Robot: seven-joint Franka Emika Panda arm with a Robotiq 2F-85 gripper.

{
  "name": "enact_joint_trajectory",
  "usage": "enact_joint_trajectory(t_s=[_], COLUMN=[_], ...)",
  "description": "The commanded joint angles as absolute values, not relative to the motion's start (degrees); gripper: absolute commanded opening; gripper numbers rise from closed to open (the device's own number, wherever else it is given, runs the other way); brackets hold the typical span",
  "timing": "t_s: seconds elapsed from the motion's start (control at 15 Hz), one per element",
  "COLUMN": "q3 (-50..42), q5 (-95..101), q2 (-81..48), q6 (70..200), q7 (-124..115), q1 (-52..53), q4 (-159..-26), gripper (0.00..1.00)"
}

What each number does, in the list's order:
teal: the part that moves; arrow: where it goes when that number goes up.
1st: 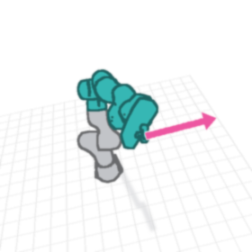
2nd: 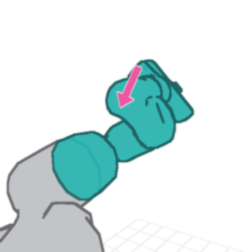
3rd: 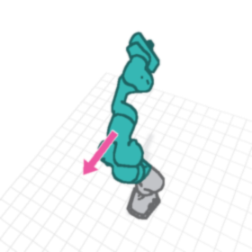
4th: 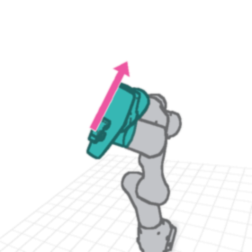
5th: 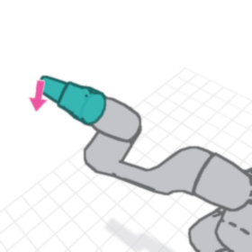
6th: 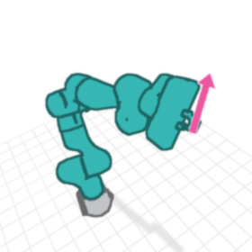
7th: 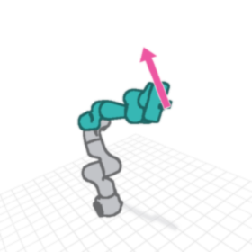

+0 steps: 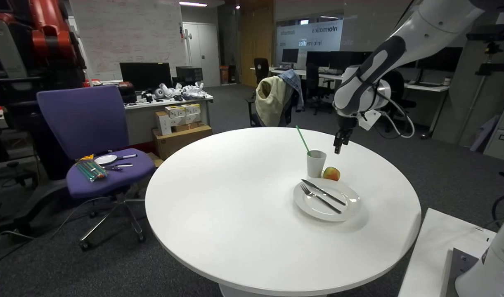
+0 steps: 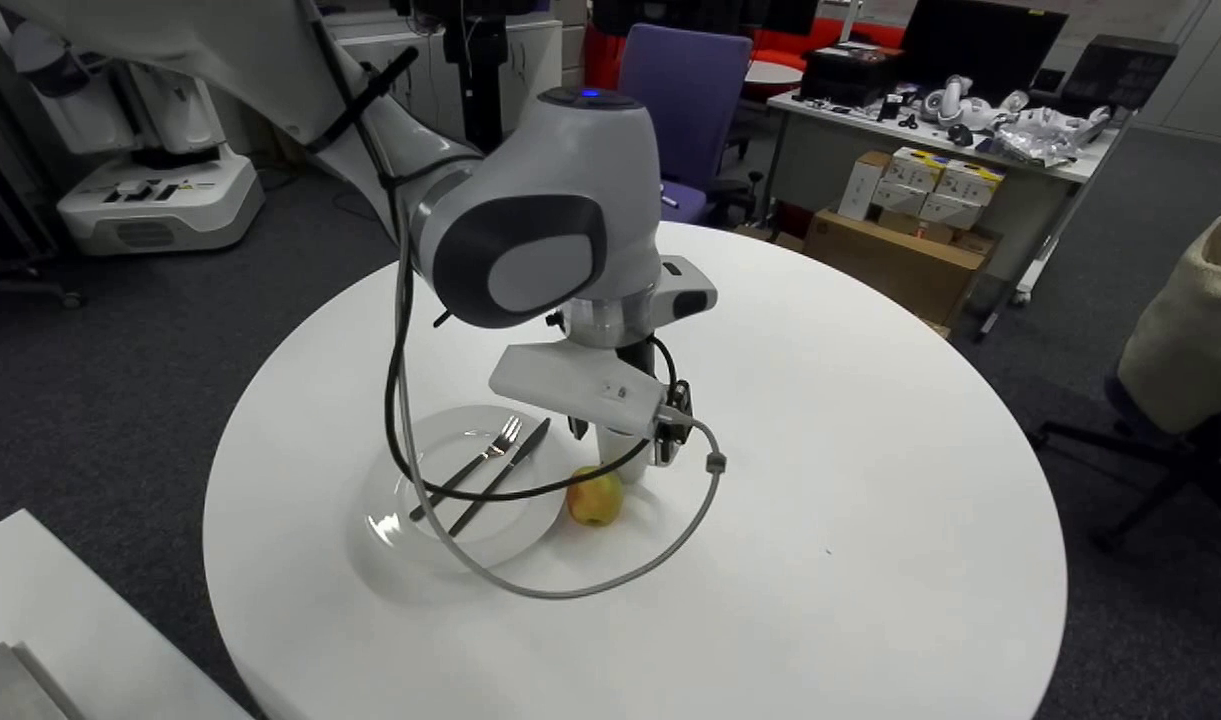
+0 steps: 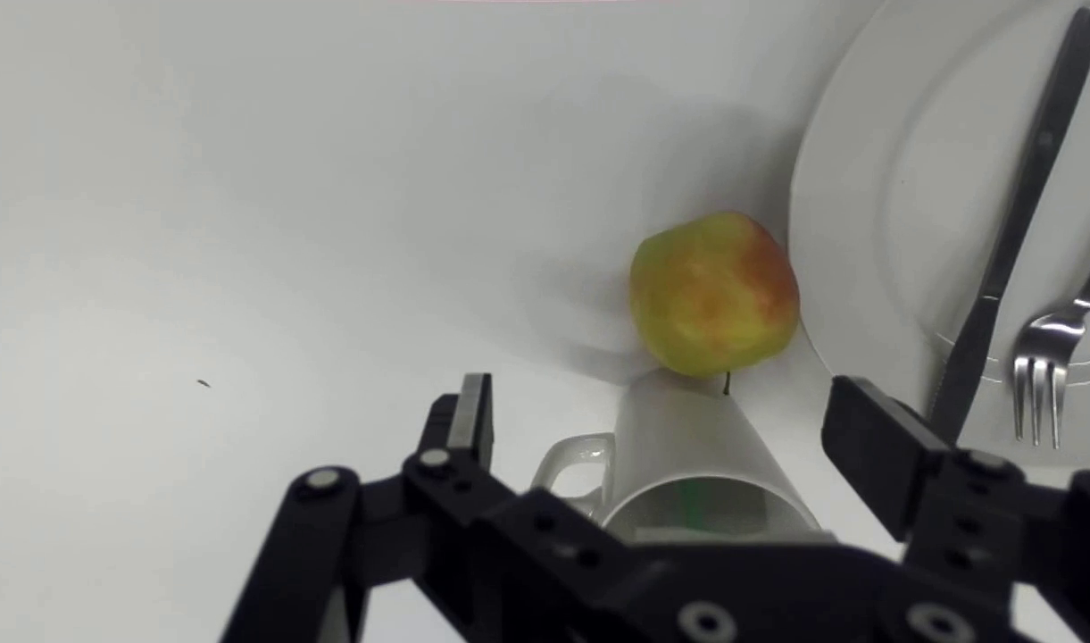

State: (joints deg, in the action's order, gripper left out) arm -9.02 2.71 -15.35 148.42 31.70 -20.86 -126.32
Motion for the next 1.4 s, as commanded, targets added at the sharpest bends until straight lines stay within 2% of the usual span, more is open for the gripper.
enact_joint_trajectory(t_s=[0.0,0.07,0.33,0.53,0.67,0.87,1.33], q3=[-9.74,-9.53,-8.6,-7.81,-7.52,-8.29,-10.58], q5=[3.98,3.68,3.07,3.02,3.63,5.95,13.8], q2=[-13.16,-13.92,-16.9,-19.2,-20.51,-21.4,-20.67], q6=[147.81,147.57,147.46,147.34,147.29,147.51,146.92], q7=[30.03,30.08,30.25,30.41,30.26,29.4,25.87], q1=[-19.61,-19.49,-18.8,-18.29,-17.94,-16.9,-15.5], q4=[-128.16,-127.89,-127.41,-127.02,-126.82,-126.92,-126.75], gripper=[0.92,0.74,0.46,0.55,0.75,0.98,1.0])
